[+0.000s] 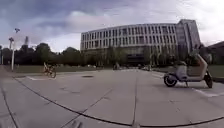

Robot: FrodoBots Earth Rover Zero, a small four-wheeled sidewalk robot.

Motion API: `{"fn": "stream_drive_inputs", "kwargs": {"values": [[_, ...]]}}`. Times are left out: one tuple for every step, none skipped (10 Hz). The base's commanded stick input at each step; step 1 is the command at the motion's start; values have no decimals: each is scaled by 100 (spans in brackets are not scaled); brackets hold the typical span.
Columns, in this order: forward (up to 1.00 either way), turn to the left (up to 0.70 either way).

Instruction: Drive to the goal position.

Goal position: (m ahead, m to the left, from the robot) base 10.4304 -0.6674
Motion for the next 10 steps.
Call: {"fn": "stream_drive_inputs", "kwargs": {"values": [[100, -31], [100, -27], [100, 0], [100, 0], [100, 0], [100, 0], [100, 0], [100, 0], [100, 0], [100, 0]]}}
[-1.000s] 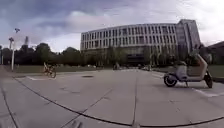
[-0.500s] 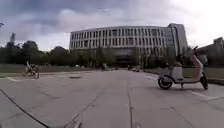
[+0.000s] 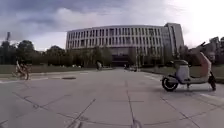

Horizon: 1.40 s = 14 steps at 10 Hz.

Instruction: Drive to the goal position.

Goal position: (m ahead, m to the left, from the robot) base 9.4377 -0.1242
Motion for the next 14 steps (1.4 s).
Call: {"fn": "stream_drive_inputs", "kwargs": {"values": [[100, -21], [100, -33], [100, -26], [100, 0], [100, 0], [100, 0], [100, -12], [100, 0], [100, -7], [100, -26], [100, 0], [100, 0], [100, -21], [100, 0]]}}
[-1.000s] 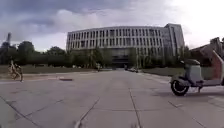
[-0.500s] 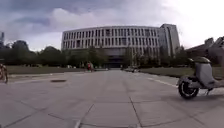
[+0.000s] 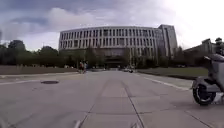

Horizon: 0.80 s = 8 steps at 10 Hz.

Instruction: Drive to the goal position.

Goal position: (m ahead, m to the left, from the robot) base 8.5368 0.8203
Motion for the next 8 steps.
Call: {"fn": "stream_drive_inputs", "kwargs": {"values": [[100, 0], [100, 0], [100, -16], [100, -18], [100, -4], [100, 0], [100, 0], [100, 0]]}}
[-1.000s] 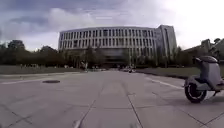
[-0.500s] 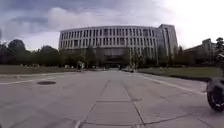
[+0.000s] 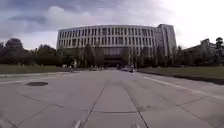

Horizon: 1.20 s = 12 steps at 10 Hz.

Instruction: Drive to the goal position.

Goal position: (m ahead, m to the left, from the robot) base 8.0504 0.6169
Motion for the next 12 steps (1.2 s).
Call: {"fn": "stream_drive_inputs", "kwargs": {"values": [[100, 0], [100, 0], [100, 0], [100, 0], [100, 0], [100, 0], [100, 0], [100, 0], [100, 0], [100, 0], [100, 0], [100, 0]]}}
